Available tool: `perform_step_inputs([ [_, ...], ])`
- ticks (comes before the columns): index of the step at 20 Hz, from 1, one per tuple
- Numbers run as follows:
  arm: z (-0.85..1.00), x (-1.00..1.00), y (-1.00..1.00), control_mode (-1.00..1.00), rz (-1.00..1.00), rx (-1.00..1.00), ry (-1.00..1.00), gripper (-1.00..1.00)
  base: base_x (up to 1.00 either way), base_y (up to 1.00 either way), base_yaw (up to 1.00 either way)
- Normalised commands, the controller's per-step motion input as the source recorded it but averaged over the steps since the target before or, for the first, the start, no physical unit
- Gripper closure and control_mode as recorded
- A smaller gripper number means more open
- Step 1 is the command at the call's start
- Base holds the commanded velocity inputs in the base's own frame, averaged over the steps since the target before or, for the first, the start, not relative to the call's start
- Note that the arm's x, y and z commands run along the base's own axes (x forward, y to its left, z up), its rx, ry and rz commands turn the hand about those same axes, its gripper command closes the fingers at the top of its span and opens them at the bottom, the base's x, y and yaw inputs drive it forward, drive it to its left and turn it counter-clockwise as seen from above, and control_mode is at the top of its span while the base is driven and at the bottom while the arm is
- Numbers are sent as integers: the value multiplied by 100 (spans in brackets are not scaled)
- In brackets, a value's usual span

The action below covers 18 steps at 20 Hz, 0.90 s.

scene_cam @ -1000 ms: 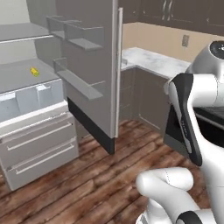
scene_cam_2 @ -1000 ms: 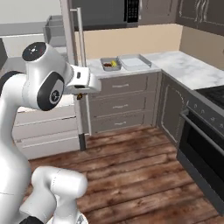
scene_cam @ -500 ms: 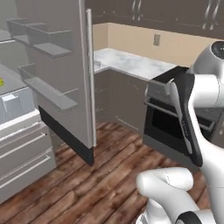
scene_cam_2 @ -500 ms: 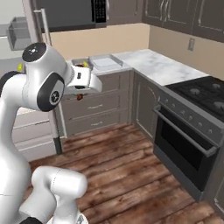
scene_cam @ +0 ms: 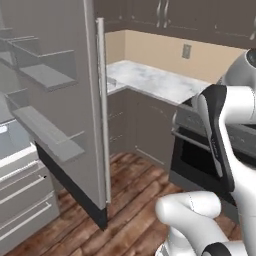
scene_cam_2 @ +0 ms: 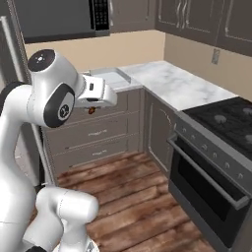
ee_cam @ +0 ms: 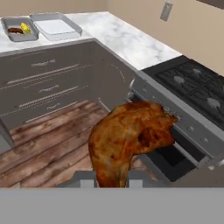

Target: Place one corn and one chicken drumstick in each tupperware on the nearby counter, to pack two identical lunches.

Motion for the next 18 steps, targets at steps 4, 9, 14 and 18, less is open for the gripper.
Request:
perform_step_inputs([
  [4,0,0,0,100,0,0,0,100,79,0,28],
  [9,0,0,0,100,0,0,0,100,39,-18,35],
  [14,0,0,0,100,0,0,0,100,16,-54,32],
  [18,0,0,0,100,0,0,0,100,35,-56,27],
])
